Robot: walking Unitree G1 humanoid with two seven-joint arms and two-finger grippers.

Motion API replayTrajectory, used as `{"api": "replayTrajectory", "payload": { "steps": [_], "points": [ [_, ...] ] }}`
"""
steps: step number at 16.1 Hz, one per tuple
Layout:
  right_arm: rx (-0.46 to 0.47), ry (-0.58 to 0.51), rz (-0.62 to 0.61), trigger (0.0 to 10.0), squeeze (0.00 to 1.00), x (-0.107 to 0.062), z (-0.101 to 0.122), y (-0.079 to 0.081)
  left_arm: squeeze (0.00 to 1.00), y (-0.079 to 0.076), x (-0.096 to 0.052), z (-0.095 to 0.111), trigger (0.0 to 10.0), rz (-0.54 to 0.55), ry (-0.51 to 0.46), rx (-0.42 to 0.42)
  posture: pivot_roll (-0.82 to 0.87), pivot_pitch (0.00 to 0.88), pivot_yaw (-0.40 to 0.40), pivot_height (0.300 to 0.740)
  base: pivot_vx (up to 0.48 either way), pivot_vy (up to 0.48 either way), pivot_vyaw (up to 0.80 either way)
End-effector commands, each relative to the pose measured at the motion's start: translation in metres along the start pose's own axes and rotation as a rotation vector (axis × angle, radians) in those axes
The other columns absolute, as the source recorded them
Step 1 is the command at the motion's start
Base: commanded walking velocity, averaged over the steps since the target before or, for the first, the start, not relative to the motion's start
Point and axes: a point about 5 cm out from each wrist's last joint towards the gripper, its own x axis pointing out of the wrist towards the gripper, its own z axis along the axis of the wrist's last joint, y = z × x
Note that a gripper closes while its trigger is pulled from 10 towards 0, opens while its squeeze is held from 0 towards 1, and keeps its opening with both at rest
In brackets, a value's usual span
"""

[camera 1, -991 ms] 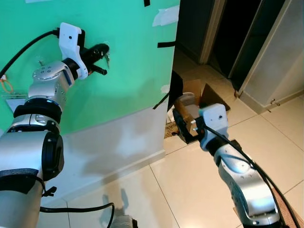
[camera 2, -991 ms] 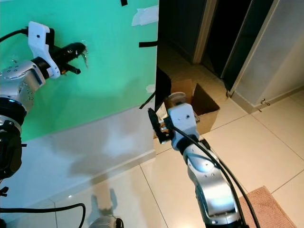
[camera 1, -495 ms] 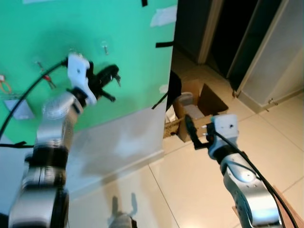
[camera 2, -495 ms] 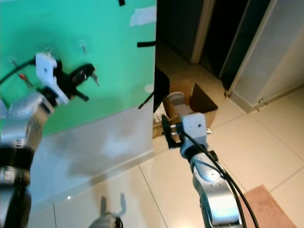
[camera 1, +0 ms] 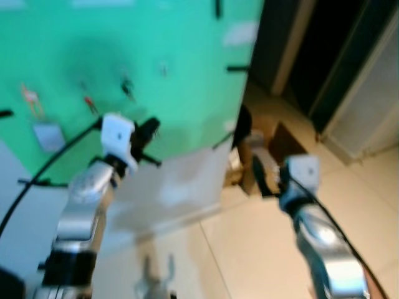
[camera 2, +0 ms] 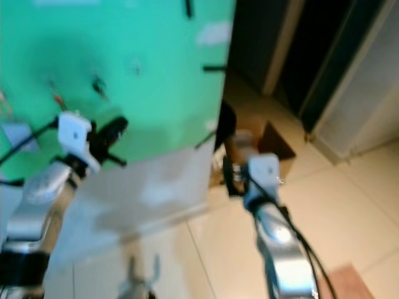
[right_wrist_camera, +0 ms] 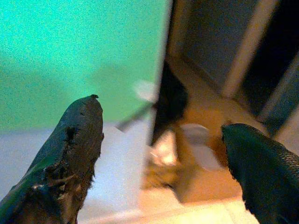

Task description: Hang keys on a hook

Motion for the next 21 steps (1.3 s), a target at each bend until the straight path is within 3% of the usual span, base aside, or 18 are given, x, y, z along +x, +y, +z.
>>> {"api": "replayTrajectory", "payload": {
  "steps": [1, 7, 10, 12, 15, 17, 21],
  "points": [
    [-0.003, 0.0, -0.03, 10.0, 0.0, -0.001, -0.001, -0.009, 0.0, -0.011, 0.005, 0.008, 10.0, -0.04, -0.019, 0.006, -0.06, 0.0, 0.029, 0.74, 0.382, 0.0, 0.0],
    [-0.029, -0.005, -0.033, 10.0, 0.0, -0.003, 0.001, -0.011, 0.0, -0.019, 0.004, 0.004, 10.0, -0.062, 0.012, -0.013, -0.08, 0.0, 0.038, 0.74, 0.387, 0.0, 0.0],
    [-0.044, -0.006, -0.034, 10.0, 0.0, -0.002, 0.002, -0.014, 0.0, -0.027, 0.006, 0.01, 10.0, -0.168, -0.011, -0.019, -0.08, 0.0, 0.028, 0.74, 0.0, 0.0, 0.0],
    [-0.051, -0.01, -0.028, 10.0, 0.0, -0.001, 0.004, -0.015, 0.0, -0.024, 0.011, 0.022, 10.0, -0.232, -0.04, -0.061, -0.08, 0.0, 0.027, 0.74, 0.0, 0.0, 0.0],
    [-0.126, -0.008, 0.031, 10.0, 0.0, -0.001, 0.007, -0.009, 0.0, -0.004, 0.018, 0.035, 10.0, -0.245, -0.04, -0.097, -0.08, 0.0, 0.035, 0.74, 0.0, 0.0, 0.0],
    [-0.149, -0.032, 0.082, 10.0, 0.0, 0.003, 0.016, -0.002, 0.0, 0.019, 0.029, 0.054, 10.0, -0.244, -0.059, -0.12, -0.08, 0.0, 0.03, 0.74, 0.0, 0.0, 0.0],
    [-0.202, -0.064, 0.159, 10.0, 0.0, 0.006, 0.028, 0.01, 0.0, 0.049, 0.032, 0.061, 10.0, -0.292, 0.002, -0.109, -0.07, 0.0, 0.028, 0.74, 0.0, 0.0, 0.0]
  ]
}}
